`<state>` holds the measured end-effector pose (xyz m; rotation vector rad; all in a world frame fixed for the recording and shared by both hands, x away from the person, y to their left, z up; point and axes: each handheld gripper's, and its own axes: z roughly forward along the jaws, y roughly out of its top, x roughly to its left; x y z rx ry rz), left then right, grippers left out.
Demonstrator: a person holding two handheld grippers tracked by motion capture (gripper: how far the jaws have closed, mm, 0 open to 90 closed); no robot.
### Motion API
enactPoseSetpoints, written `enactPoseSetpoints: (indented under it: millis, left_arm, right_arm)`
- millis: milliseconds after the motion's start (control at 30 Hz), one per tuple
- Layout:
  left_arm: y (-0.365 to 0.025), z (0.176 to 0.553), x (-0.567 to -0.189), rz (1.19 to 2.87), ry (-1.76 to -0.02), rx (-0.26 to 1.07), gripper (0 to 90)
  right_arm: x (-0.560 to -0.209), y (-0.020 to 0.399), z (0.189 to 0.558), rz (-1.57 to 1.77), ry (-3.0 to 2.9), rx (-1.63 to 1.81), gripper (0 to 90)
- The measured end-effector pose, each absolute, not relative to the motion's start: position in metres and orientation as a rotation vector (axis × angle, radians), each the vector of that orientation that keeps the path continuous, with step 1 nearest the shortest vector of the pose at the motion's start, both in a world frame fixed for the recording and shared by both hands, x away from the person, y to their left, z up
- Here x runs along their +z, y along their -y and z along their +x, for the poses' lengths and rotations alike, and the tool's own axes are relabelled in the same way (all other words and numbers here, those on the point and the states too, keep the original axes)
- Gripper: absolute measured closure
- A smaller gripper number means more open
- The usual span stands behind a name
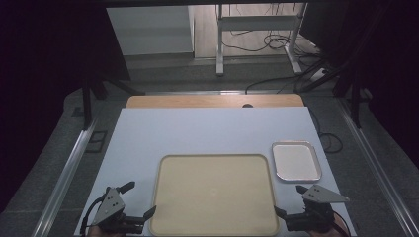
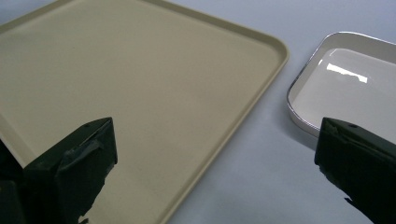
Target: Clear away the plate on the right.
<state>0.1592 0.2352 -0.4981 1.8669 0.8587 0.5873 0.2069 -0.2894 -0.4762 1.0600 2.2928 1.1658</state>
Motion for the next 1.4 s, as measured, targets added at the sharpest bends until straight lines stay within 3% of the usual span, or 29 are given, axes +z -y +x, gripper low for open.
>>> enactPoseSetpoints:
  millis: [1400]
  left_arm:
    - [-0.233,0.158,-0.498,1.878,-0.858,0.611,0.7]
  right_arm:
    - [-0.477,0.31,0.25,1.2,-2.14,1.181,0.0]
